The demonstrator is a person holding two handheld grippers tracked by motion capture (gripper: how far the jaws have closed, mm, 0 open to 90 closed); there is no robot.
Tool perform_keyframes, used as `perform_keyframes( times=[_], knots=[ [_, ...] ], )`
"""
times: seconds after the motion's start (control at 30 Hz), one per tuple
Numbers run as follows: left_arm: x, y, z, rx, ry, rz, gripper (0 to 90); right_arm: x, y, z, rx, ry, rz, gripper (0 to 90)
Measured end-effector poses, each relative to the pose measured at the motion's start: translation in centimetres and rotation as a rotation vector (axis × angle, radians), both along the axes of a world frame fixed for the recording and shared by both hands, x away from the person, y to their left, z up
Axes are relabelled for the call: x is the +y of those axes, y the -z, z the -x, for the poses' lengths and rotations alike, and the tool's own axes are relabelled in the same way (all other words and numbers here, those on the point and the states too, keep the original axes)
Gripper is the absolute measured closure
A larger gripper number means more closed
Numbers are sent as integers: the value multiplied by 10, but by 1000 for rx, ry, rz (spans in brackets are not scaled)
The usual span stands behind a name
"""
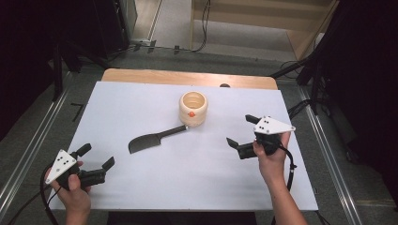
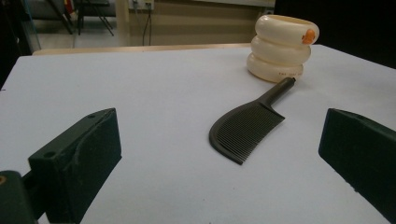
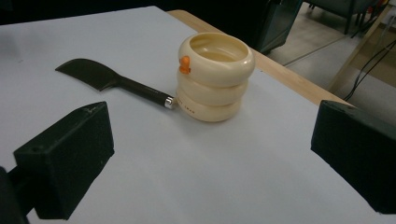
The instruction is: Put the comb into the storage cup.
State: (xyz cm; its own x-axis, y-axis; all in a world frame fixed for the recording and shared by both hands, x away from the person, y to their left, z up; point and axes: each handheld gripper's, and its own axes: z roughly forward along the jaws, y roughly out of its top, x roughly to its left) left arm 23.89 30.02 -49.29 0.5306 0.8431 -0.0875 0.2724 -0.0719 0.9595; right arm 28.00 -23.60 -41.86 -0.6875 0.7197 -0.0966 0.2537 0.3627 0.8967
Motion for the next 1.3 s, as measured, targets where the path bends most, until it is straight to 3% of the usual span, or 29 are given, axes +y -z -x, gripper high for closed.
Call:
perform_keyframes(
  times=[0.4, 0.6, 0.9, 1.03, 1.2, 1.27, 1.3],
  knots=[
    [0, 0, 0, 1, 5, 4, 0, 34, -6, -19, 28, -75, 38, 0],
    [0, 0, -1, 4, 5, 2, 0, 56, -10, -32, 67, -125, 58, 0],
    [1, 0, -1, 5, 7, 8, 0, 82, -8, -48, 81, -116, 91, 134],
    [1, 0, -1, 5, 8, 11, 0, 98, -8, -57, 121, -141, 110, 164],
    [1, 0, -1, 6, 9, 14, 0, 123, -8, -69, 125, -126, 165, 385],
    [1, 0, -1, 7, 9, 17, 0, 131, -8, -75, 141, -130, 176, 573],
    [1, 0, -1, 7, 10, 14, 0, 131, -8, -75, 141, -130, 176, 573]
  ],
)
